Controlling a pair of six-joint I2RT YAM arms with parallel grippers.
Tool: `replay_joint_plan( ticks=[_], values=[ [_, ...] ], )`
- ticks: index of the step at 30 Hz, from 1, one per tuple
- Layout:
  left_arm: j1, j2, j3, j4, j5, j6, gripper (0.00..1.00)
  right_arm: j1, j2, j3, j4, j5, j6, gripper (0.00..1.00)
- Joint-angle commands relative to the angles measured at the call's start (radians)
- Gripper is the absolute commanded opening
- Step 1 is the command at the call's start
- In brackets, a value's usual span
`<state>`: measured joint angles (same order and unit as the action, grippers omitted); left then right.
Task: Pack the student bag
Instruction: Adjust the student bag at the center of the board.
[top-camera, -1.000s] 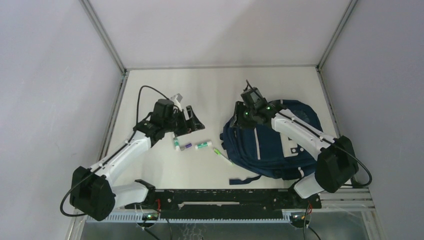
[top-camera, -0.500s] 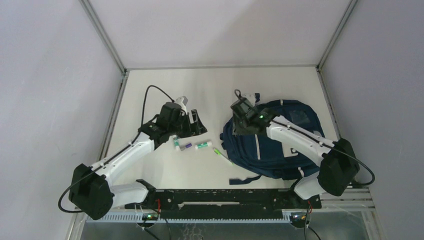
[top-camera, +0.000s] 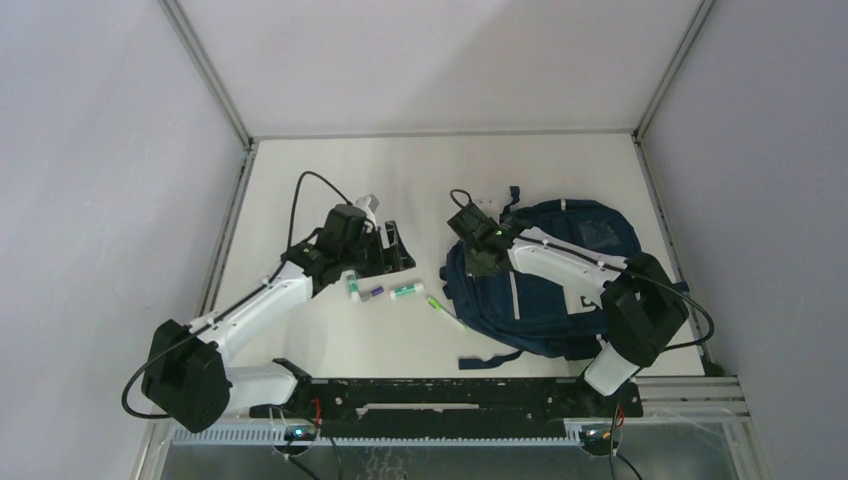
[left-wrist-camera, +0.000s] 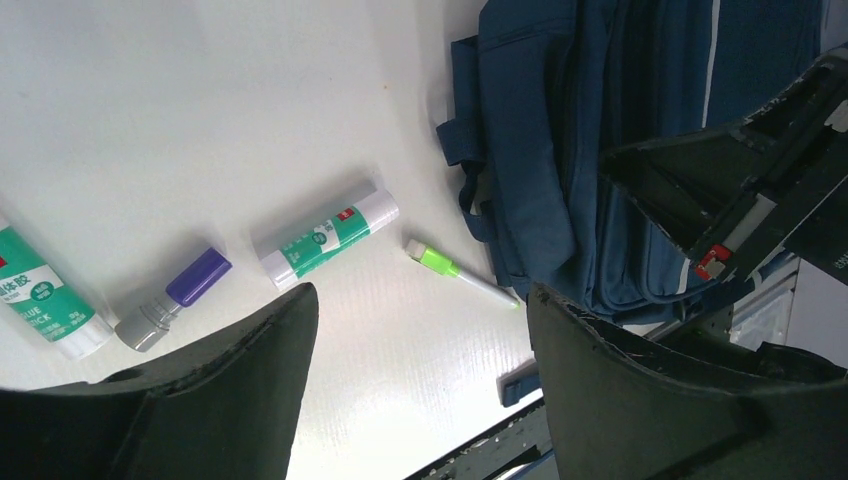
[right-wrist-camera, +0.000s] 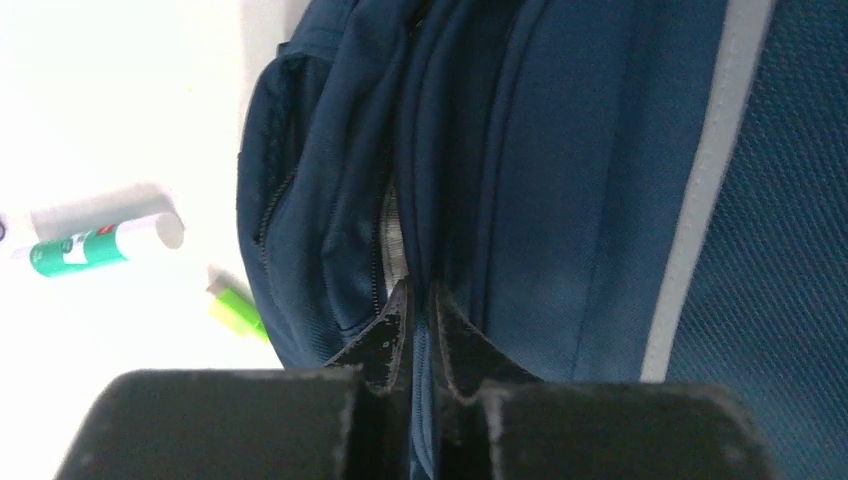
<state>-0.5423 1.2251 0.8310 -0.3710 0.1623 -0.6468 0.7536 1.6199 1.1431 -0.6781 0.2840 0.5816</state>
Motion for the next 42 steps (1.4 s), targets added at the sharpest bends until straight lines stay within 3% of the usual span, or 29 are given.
replay_joint_plan(
  ticks=[1, 12, 25, 31, 37, 42],
  values=[
    [-0.004, -0.006, -0.006, 0.026, 0.013, 0.012, 0.81, -0.006, -0.048, 0.001, -0.020, 0.075, 0.023, 0.00],
    [-0.003, 0.010, -0.002, 0.039, 0.013, 0.011, 0.81, -0.046, -0.378, 0.000, -0.042, -0.003, 0.013, 0.00],
    [-0.015, 0.020, -0.006, 0.056, 0.038, 0.008, 0.80, -0.091, -0.252, 0.001, -0.040, -0.148, -0.054, 0.01],
    [-0.017, 0.031, -0.002, 0.058, 0.043, 0.009, 0.81, -0.092, -0.226, 0.000, -0.045, -0.157, -0.078, 0.13],
    [-0.025, 0.039, 0.004, 0.061, 0.047, 0.009, 0.81, -0.075, -0.210, 0.001, -0.086, -0.083, -0.088, 0.34],
    [-0.026, 0.047, 0.009, 0.063, 0.048, 0.010, 0.81, -0.043, -0.197, 0.000, -0.109, -0.028, -0.081, 0.37]
  ],
)
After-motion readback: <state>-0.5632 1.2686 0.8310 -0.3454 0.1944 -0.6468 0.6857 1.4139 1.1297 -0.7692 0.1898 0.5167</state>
